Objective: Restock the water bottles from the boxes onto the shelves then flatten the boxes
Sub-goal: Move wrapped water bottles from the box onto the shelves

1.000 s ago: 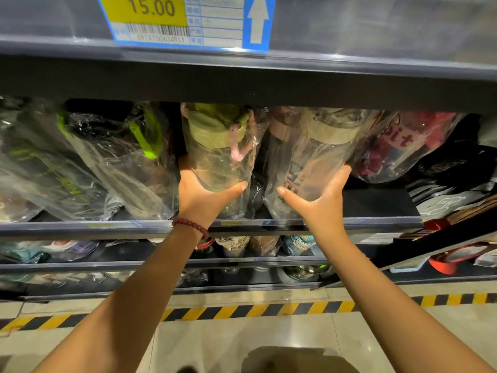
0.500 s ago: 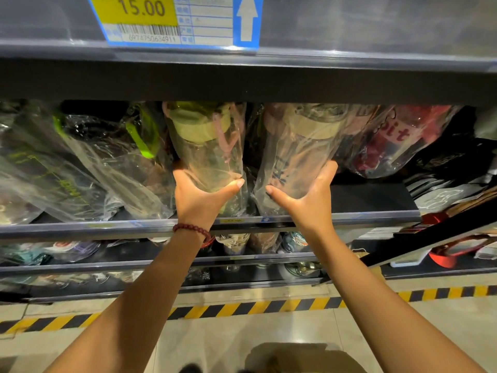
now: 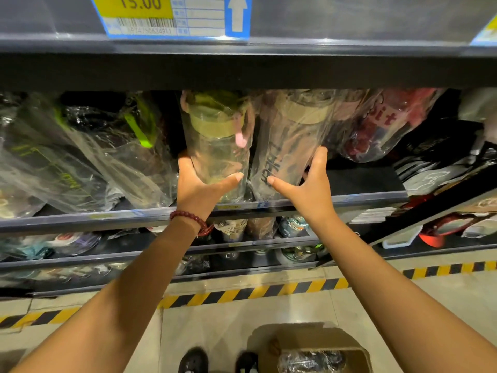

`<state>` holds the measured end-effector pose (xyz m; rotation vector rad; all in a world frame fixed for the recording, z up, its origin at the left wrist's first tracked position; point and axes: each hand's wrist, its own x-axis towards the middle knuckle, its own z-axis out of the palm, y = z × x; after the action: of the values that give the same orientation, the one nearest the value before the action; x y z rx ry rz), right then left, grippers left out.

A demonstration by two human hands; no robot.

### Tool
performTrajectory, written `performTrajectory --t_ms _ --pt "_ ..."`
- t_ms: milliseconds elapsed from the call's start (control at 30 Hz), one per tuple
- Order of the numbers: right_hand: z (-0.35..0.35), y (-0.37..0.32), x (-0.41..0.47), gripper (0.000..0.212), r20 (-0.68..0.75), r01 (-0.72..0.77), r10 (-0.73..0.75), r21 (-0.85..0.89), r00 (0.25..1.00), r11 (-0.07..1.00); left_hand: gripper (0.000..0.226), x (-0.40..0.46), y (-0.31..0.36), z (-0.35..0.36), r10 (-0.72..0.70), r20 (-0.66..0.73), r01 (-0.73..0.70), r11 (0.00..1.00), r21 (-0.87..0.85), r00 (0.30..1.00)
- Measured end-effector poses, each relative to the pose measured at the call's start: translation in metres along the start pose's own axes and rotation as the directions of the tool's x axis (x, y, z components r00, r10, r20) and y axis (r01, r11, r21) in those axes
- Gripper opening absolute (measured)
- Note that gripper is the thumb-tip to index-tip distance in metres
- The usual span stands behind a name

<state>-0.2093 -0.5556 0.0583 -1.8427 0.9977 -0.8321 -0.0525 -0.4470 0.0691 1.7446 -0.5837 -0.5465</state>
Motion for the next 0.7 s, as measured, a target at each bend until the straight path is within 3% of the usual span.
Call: performTrajectory --t_ms 300,400,500,633,700 --pt "-0.008 -0.020 -0.020 0.089 0.001 -0.149 0.149 -0.009 0.989 0.989 0.070 -0.003 0.005 -0.017 -0.003 0.078 -0.009 0.989 0.146 0.997" --pt "-0.010 -0.031 -0.033 0.084 -0.040 -0.203 0.203 0.011 0.978 0.979 0.064 -0.006 0.006 -0.025 0.008 0.115 -0.025 0.989 0.148 0.993" --pt "-0.010 -0.041 -0.049 0.078 -0.084 -0.286 0.286 0.022 0.954 0.958 0.076 -0.014 0.012 -0.033 0.004 0.141 -0.021 0.993 0.119 0.990" --pt "-0.013 -0.060 -0.091 0.063 -0.174 -0.363 0.375 0.100 0.911 0.927 0.076 -0.043 0.021 -0.043 -0.081 0.121 0.085 0.996 -0.031 0.989" --pt "-0.017 -0.066 -0.123 0.054 -0.218 -0.413 0.443 0.171 0.870 0.894 0.077 -0.065 0.024 -0.043 -0.117 0.184 0.134 0.988 -0.083 0.976"
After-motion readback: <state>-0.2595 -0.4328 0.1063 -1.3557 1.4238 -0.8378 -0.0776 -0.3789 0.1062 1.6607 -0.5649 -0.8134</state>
